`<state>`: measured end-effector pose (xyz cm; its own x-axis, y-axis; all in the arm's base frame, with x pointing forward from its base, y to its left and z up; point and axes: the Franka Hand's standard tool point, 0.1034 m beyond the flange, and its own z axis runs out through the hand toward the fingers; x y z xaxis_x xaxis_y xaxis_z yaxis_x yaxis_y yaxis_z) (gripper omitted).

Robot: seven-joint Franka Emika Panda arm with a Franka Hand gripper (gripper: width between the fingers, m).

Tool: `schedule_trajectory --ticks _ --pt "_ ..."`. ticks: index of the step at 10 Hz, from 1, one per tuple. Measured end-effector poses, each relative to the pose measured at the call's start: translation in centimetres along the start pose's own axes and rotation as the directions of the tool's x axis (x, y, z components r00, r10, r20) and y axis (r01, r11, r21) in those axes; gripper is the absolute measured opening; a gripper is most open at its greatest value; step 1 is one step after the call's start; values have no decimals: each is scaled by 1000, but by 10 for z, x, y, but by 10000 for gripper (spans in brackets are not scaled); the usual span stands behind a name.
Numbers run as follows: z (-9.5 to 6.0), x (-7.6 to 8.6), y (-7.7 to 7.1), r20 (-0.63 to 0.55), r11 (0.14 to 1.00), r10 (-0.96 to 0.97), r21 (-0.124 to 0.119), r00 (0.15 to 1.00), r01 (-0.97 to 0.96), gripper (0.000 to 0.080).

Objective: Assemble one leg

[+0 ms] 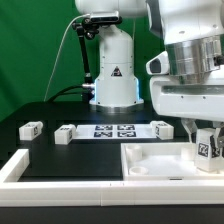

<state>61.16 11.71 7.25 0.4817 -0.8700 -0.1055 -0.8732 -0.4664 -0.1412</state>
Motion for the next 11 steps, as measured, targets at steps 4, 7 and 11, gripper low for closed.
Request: schedule_trajectory --ticks 4,7,11 --pt "2 -3 -1 20 950 310 18 950 -311 303" --pt "2 -5 -2 27 944 328 18 944 -329 562" --pt "1 0 -2 21 1000 18 22 1000 -19 645"
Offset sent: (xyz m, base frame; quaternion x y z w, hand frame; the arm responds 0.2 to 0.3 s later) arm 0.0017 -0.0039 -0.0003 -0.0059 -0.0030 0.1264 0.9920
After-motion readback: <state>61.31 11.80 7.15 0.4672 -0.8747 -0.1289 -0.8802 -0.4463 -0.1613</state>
